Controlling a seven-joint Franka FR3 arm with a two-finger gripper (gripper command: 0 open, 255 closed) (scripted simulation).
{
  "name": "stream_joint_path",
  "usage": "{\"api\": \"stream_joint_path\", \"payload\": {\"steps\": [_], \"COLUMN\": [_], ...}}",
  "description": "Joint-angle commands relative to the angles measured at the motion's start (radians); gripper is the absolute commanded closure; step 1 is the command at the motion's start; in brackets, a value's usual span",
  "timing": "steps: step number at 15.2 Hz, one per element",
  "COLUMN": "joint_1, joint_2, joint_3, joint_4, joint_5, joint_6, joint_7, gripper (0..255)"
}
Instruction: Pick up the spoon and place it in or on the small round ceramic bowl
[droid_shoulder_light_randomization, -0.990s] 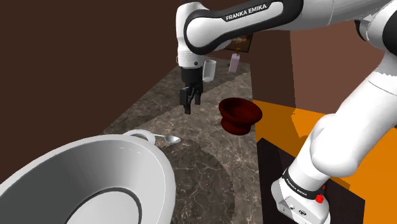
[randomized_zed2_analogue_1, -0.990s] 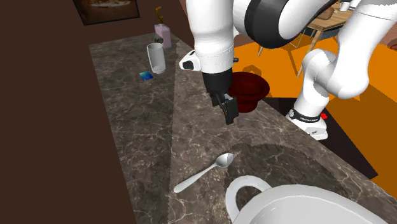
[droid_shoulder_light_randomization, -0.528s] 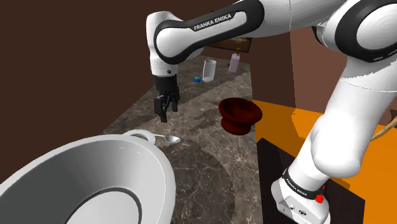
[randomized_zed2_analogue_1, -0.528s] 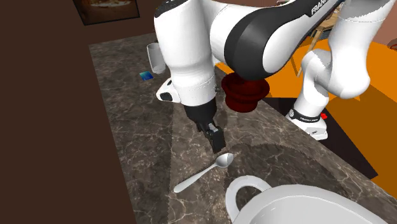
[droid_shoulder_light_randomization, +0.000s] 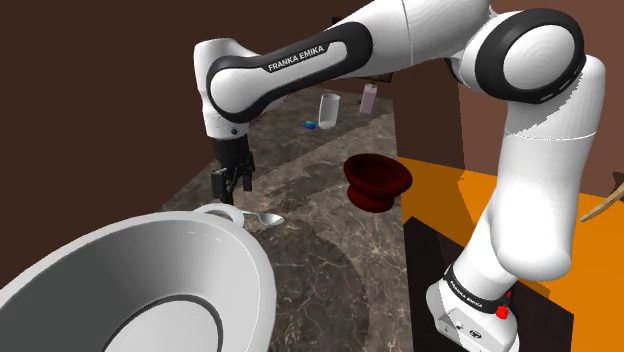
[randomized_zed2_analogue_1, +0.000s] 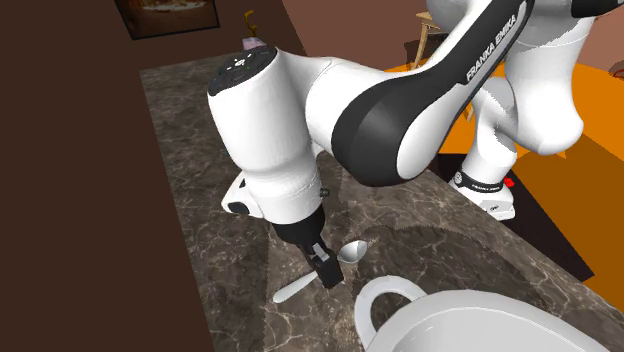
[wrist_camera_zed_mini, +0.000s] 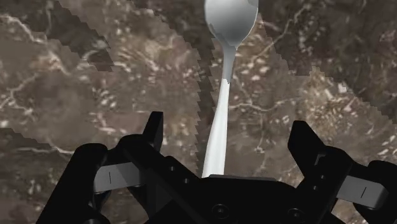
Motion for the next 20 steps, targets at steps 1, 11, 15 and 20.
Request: {"api": "stream_joint_path", "payload": {"steps": [1,11,15,20], "joint_1": [0.002,0.005,0.005,0.005], "joint_2": [0.008,0.017,0.017,0.016], "joint_3": [0.000,0.000,0.000,0.001], "joint_4": [-0.017,-0.053,-0.052,-0.056], "joint_5": [-0.002,-0.003,-0.003,-0.003], "joint_6": [0.025,0.070,0.070,0.072], "joint_7": [-0.001,0.000,0.000,0.000], "gripper": [0,0,255,255]}}
